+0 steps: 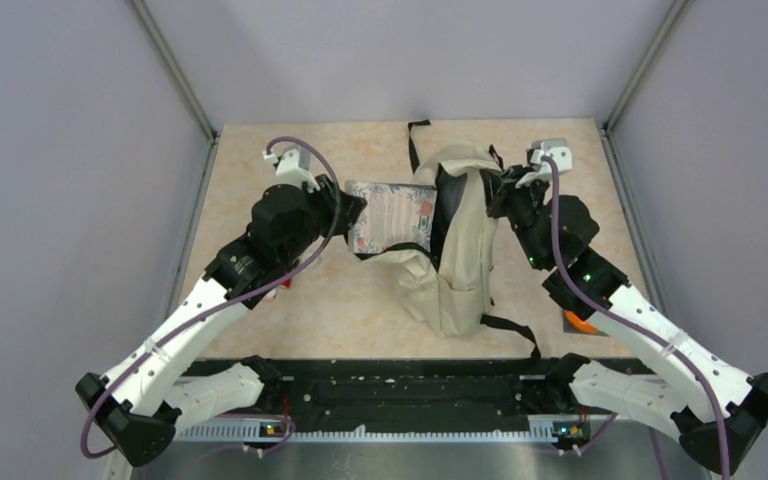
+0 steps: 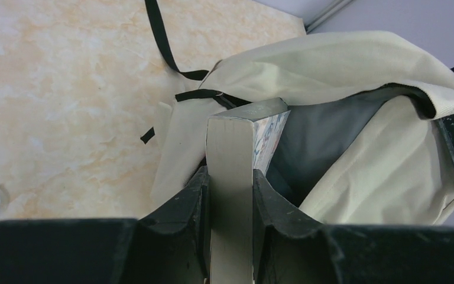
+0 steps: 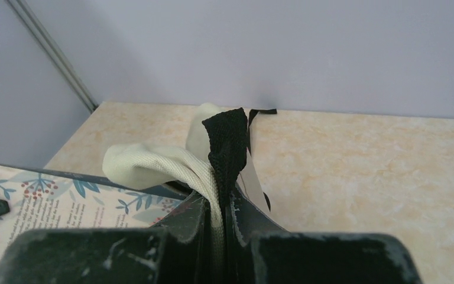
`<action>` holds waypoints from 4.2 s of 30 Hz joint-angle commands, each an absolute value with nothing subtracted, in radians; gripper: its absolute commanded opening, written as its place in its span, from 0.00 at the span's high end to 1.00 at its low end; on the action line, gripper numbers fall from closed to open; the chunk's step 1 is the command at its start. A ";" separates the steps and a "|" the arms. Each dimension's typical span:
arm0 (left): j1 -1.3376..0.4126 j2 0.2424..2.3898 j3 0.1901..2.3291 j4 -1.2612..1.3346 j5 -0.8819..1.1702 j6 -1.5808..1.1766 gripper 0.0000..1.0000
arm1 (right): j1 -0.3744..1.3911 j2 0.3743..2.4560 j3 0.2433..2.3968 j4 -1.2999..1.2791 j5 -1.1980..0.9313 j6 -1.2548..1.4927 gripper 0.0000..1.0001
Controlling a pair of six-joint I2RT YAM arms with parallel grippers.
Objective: Pack the student bag
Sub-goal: Place the book in the student bag, then adjust the student bag at the center of the board.
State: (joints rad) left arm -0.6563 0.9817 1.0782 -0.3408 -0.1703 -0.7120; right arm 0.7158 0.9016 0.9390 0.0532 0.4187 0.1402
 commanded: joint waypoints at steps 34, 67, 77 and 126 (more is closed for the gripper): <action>-0.759 1.255 1.145 -0.033 -0.357 -0.933 1.00 | 0.897 0.869 0.794 0.601 0.585 0.184 1.00; -0.547 1.177 1.269 -0.308 -0.068 -0.561 0.03 | 0.911 0.775 0.686 0.610 0.678 0.046 1.00; -0.375 1.202 1.182 -0.322 0.205 -0.555 0.02 | 0.910 0.777 0.719 0.485 0.669 0.032 0.97; -0.871 1.217 1.291 -0.099 0.123 -0.229 0.53 | 0.552 1.497 1.250 0.160 -0.373 0.036 0.98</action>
